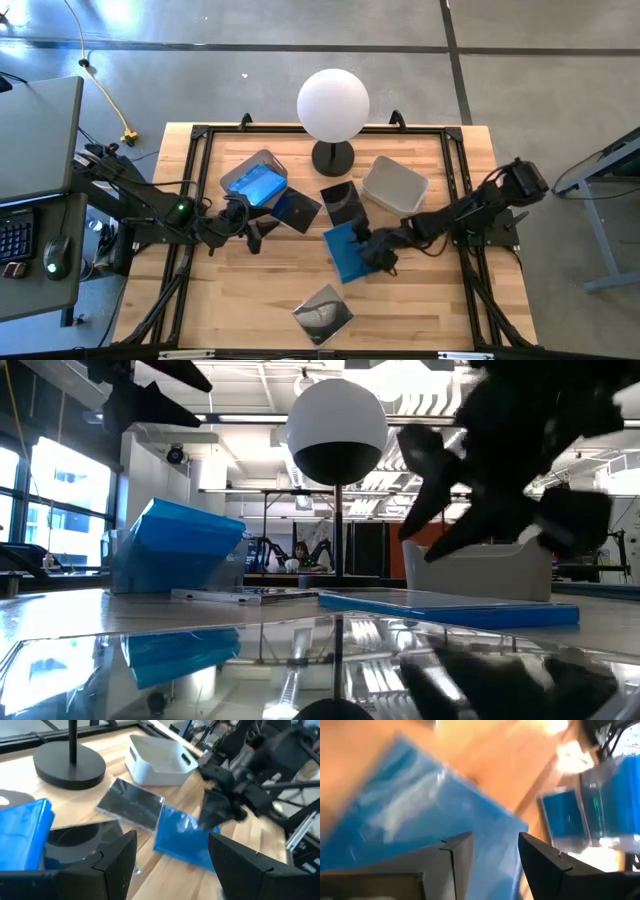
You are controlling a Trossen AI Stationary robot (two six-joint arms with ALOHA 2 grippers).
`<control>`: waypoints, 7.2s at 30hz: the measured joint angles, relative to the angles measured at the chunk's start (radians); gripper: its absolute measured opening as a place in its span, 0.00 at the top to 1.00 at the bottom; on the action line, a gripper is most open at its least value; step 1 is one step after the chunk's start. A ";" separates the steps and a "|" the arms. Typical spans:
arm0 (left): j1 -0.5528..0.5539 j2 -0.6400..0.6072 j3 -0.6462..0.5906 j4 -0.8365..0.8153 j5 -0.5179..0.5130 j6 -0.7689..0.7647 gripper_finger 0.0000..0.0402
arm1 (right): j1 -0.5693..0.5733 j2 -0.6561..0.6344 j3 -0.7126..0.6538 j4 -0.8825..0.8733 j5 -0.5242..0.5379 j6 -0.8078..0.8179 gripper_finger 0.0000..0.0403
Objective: Pick & place jewel cases by type
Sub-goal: Put the blue CD case into the black bin, then put the top right black CD case into the gray bin
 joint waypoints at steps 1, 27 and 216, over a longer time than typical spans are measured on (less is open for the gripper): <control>0.000 0.007 0.000 0.013 -0.010 0.001 0.40 | 0.020 0.000 0.021 -0.015 0.001 0.030 0.63; 0.375 0.552 0.014 0.571 0.675 0.109 0.40 | 0.352 0.054 0.161 -0.392 0.224 0.735 0.63; 0.594 0.022 0.755 -0.568 1.211 0.342 0.40 | -0.200 0.586 0.992 -0.305 0.448 -0.459 0.70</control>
